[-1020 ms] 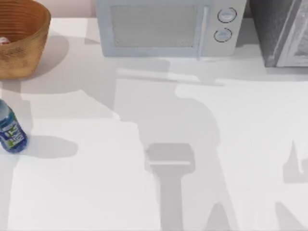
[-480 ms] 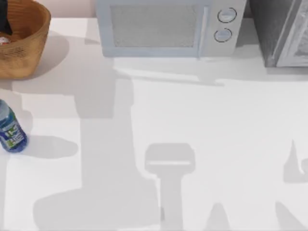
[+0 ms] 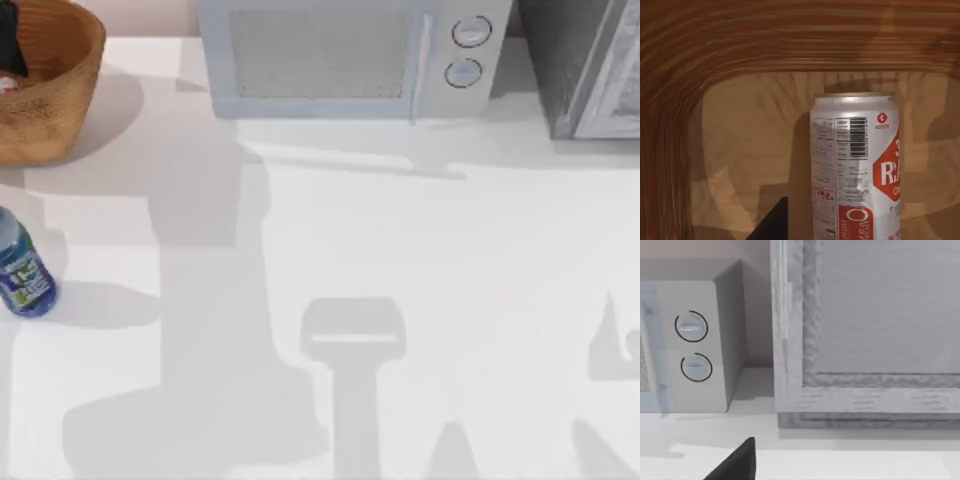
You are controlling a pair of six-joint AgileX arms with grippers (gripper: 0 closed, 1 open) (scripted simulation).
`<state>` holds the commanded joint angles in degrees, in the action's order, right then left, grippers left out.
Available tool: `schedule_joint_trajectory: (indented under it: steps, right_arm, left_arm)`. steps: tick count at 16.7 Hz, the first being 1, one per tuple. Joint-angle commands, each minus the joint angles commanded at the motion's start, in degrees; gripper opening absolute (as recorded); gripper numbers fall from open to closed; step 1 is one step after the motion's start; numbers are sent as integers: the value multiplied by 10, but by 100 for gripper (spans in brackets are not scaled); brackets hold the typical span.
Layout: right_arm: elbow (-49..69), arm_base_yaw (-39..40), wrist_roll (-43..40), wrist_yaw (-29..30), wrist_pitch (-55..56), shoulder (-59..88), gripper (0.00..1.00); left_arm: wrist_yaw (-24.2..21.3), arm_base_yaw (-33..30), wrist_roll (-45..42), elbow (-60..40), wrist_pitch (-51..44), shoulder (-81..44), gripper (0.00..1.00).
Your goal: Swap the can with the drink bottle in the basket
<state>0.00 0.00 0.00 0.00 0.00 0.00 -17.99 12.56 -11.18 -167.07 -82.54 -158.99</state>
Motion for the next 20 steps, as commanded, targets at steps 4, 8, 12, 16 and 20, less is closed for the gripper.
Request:
schedule_joint_trajectory:
  steps: [4, 8, 12, 16, 20]
  right_arm:
    - [0, 0, 0, 0, 0, 0, 100]
    - [0, 0, 0, 0, 0, 0, 100]
    - [0, 0, 0, 0, 0, 0, 100]
    - [0, 0, 0, 0, 0, 0, 100]
    - [0, 0, 0, 0, 0, 0, 100]
  left_arm:
    - [2, 1, 8, -8, -3, -27, 100]
    - [3, -4, 12, -36, 6, -63, 100]
    - [3, -9, 18, -63, 17, -98, 100]
    - [4, -12, 20, -76, 22, -115, 100]
    - [4, -12, 21, -76, 22, -116, 100]
